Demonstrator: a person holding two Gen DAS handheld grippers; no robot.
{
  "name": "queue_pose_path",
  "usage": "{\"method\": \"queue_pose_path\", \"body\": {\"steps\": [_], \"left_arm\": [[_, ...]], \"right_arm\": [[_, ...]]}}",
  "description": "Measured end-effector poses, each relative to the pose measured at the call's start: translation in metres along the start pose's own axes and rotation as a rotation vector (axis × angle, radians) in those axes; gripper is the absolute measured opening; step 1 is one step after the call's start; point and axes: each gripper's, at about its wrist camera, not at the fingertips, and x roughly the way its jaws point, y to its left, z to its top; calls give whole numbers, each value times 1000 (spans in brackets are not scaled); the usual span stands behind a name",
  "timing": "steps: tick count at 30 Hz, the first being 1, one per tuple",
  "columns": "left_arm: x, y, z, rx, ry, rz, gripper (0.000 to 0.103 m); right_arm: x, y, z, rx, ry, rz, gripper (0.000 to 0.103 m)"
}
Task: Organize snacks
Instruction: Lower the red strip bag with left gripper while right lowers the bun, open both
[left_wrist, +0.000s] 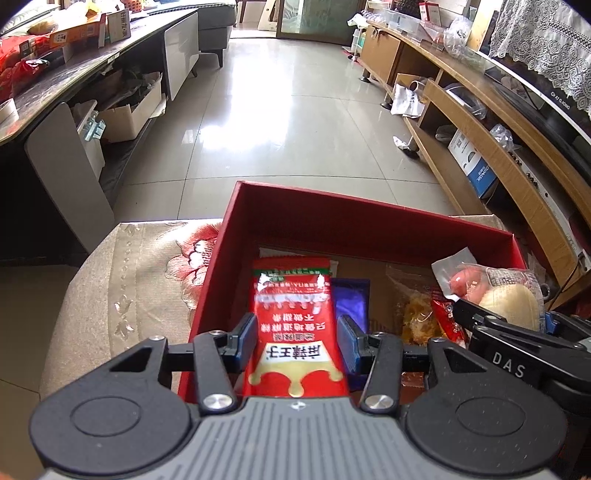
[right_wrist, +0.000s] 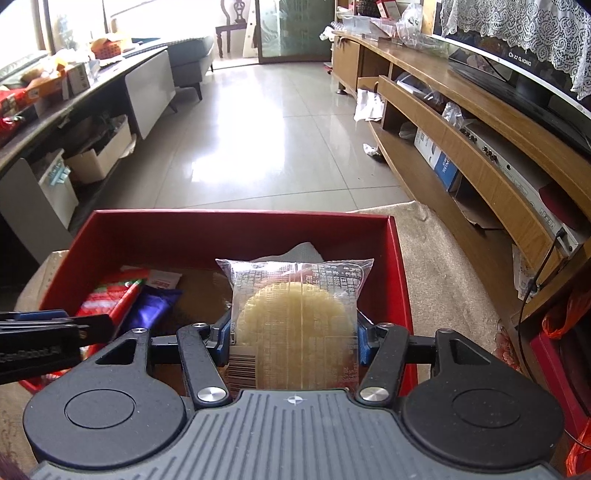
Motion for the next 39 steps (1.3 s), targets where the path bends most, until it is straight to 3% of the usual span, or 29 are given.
{"method": "queue_pose_path", "body": {"steps": [9, 22, 39], "left_arm": [[2, -5, -1, 17, 9, 4, 42], [-15, -3, -6, 14, -2, -31, 44], [-51, 0, -26, 27, -16, -74, 47]], "right_arm": [[11, 1, -4, -7, 25, -13, 70], [-15, -7, 4, 15, -18, -22, 84], [-47, -5, -5, -14, -25, -54, 85]]}}
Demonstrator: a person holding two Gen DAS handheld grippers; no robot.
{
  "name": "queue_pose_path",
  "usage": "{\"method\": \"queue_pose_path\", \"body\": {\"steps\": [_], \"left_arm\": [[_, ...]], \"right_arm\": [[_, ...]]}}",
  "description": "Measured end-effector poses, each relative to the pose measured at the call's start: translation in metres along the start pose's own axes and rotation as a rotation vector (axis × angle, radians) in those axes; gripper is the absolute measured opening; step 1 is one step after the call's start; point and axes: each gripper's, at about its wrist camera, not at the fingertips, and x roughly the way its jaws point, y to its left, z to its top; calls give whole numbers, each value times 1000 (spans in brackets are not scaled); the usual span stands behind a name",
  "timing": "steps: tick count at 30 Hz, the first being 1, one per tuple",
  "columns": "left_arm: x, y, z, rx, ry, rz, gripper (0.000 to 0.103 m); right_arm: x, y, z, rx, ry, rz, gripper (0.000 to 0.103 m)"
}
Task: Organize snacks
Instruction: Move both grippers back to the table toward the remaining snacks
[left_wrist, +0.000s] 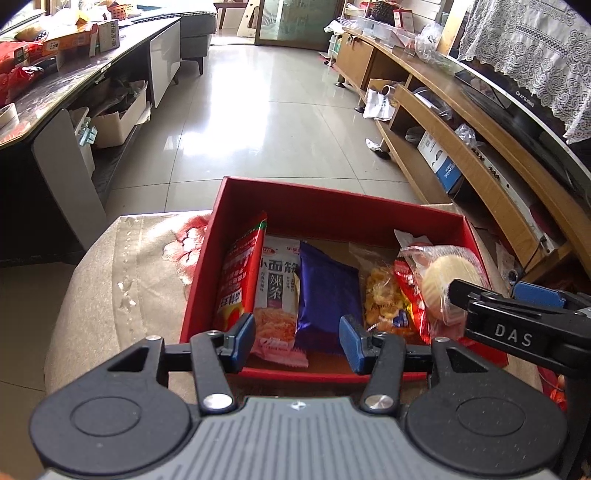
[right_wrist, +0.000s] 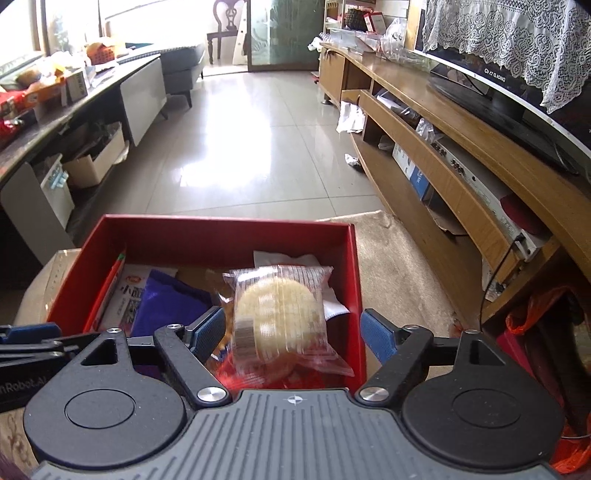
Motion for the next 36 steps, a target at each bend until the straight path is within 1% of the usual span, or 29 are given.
{"method": "queue_pose_path", "body": {"steps": [3, 8, 15, 17, 19, 22, 25, 29, 33, 35, 36], "left_arm": [[-5, 4, -10, 2, 11, -3, 47], [-13, 6, -34, 22, 54, -21, 48], [-20, 10, -80, -36, 157, -77, 50], [-20, 11, -95, -53, 182, -76, 50], [-19, 14, -107, -72, 206, -74, 50], [-17, 22, -119, -102, 244, -75, 50], [-17, 28, -125, -116, 254, -70, 50], [-17, 33, -125, -129, 258, -60, 52], [-14, 36, -127, -132, 273, -63, 52], [-13, 37, -127, -131, 280, -71, 52], [-13, 37, -127, -131, 280, -72, 52]], "right_arm": [[-8, -3, -7, -1, 4, -8, 85], [-19, -8, -23, 28, 28, 21, 85], [-32, 8, -49, -43, 62, 27, 85], [-31, 14, -56, -60, 89, 46, 85], [-27, 19, -62, -62, 131, 85, 85], [-12, 28, -68, -57, 198, 133, 85], [6, 37, -70, -50, 257, 141, 85], [26, 50, -75, -55, 317, 154, 85], [34, 62, -79, -71, 323, 164, 85], [38, 70, -82, -108, 322, 142, 88], [39, 73, -83, -133, 310, 123, 87]]}}
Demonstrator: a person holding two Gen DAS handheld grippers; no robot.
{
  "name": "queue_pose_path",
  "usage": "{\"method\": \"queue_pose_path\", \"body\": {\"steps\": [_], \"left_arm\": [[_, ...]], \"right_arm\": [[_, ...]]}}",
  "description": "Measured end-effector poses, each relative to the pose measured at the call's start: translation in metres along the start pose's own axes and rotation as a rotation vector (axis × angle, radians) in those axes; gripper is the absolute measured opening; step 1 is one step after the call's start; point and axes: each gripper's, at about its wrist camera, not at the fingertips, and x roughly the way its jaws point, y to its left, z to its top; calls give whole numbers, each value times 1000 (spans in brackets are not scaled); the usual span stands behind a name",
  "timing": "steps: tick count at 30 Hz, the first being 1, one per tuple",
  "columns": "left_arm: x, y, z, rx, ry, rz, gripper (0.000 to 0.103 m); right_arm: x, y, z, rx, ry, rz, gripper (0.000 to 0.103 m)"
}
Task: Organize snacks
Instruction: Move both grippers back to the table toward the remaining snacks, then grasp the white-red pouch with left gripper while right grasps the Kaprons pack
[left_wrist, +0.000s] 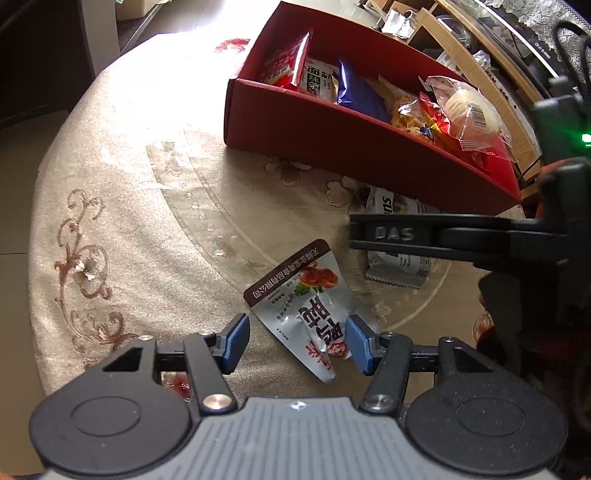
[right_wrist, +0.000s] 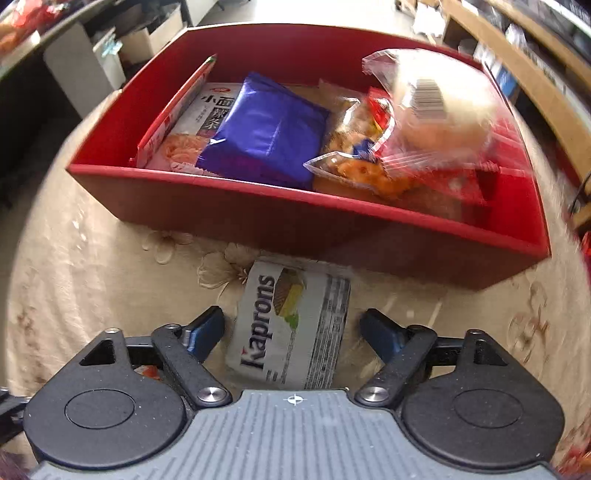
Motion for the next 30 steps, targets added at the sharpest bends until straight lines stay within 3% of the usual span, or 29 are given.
{"method": "queue_pose_path", "body": {"steps": [1, 3, 5, 11, 15, 16, 21, 23, 26, 28, 30], "left_arm": [[0, 0, 0, 1, 0, 0, 52], [0, 1, 1, -2, 0, -3, 53], [1, 2, 1, -3, 2, -4, 54], [1, -1, 0, -31, 0, -11, 57], [15, -5, 0, -127, 36, -33, 62], [16, -6, 0, -152, 31, -32, 66], [22, -23, -1, -197, -46, 42, 70], [24, -36, -4, -122, -66, 100, 69], [26, -51, -14, 61, -71, 193, 60], [26, -50, -19, 118, -67, 224, 52], [21, -43, -21, 144, -68, 251, 52]], "right_arm": [[0, 2, 0, -17, -7, -10, 85], [-4, 0, 0, -11, -18, -17, 69], [-9, -5, -3, -10, -18, -26, 65], [-23, -25, -27, -11, -15, -65, 65], [-37, -39, -43, -14, -30, -82, 65], [-38, -42, -45, -17, -29, -86, 65], [-40, -58, -56, -8, -17, -80, 65], [-38, -62, -55, -12, -5, -70, 65], [-39, -68, -58, -11, 4, -64, 65], [-42, -71, -61, -14, 3, -60, 65], [-45, -72, -64, -20, 0, -55, 65]]}}
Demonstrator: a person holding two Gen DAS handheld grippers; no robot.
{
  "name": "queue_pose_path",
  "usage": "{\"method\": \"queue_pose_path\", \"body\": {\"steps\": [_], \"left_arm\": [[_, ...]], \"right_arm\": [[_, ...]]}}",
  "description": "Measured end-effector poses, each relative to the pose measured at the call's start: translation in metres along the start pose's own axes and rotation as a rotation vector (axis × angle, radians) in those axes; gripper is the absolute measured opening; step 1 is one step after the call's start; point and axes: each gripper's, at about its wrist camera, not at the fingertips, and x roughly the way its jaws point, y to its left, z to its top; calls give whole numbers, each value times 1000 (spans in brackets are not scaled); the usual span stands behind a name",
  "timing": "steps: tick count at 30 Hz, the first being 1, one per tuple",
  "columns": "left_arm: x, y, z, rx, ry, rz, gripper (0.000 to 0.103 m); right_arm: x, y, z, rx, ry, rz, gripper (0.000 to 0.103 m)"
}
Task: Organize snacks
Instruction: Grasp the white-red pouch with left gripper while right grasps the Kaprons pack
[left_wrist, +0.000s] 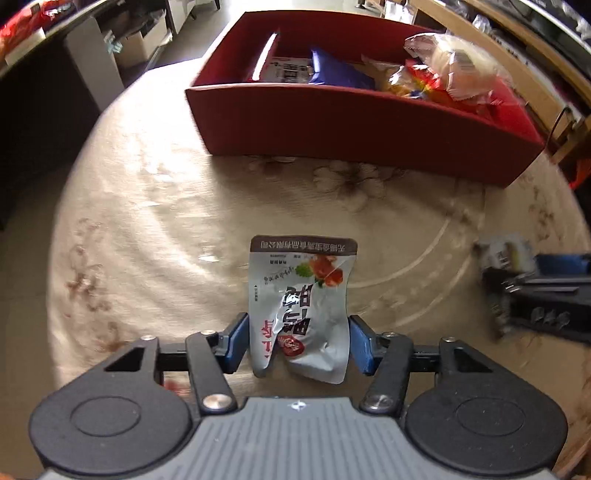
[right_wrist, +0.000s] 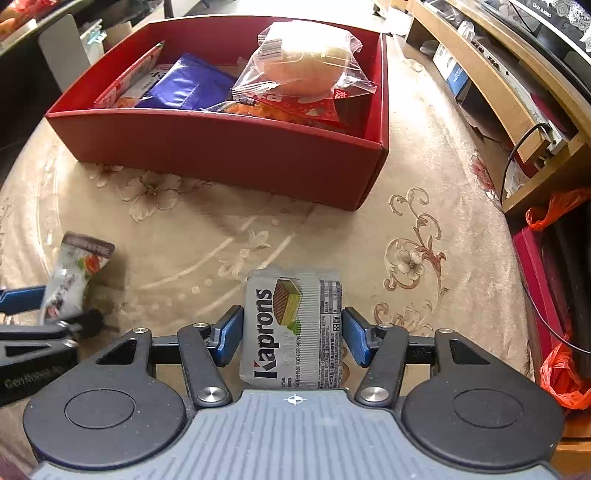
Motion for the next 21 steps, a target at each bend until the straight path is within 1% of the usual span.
{"method": "queue_pose_path", "body": {"steps": [1, 3, 5, 9, 10, 11, 14, 15, 16, 17, 18, 19, 21], "left_arm": [[-1, 5, -1, 8, 2, 4, 52], [-3, 15, -4, 18, 28, -19, 52], [-2, 21, -5, -8, 59, -41, 53], [4, 17, 1, -8, 46, -27, 67], [6, 16, 1, -7, 44, -26, 71], [6, 15, 0, -8, 37, -25, 72], [9, 11, 0, -30, 16, -16, 74], [8, 9, -1, -23, 8, -10, 74], [7, 7, -2, -6, -1, -1, 71], [6, 5, -4, 11, -14, 7, 67], [3, 4, -4, 24, -24, 1, 54], [0, 3, -4, 31, -23, -15, 50], [-5, 2, -5, 30, -3, -46, 49]], "right_arm": [[-1, 0, -2, -3, -2, 4, 65], [-2, -1, -6, -10, -2, 11, 65], [-1, -1, -8, -20, 1, 10, 65], [5, 3, -5, -24, 22, 10, 67], [8, 5, -6, -32, 29, 11, 71], [8, 6, -6, -34, 25, 3, 77], [9, 5, -7, -30, 21, -3, 81], [10, 4, -7, -25, 20, -6, 81], [10, 4, -7, -21, 17, -4, 79], [10, 4, -7, -16, 14, -1, 74], [9, 5, -7, -15, 14, 6, 71], [8, 6, -6, -13, 16, 14, 65], [4, 11, -7, -15, 12, 1, 64]]}}
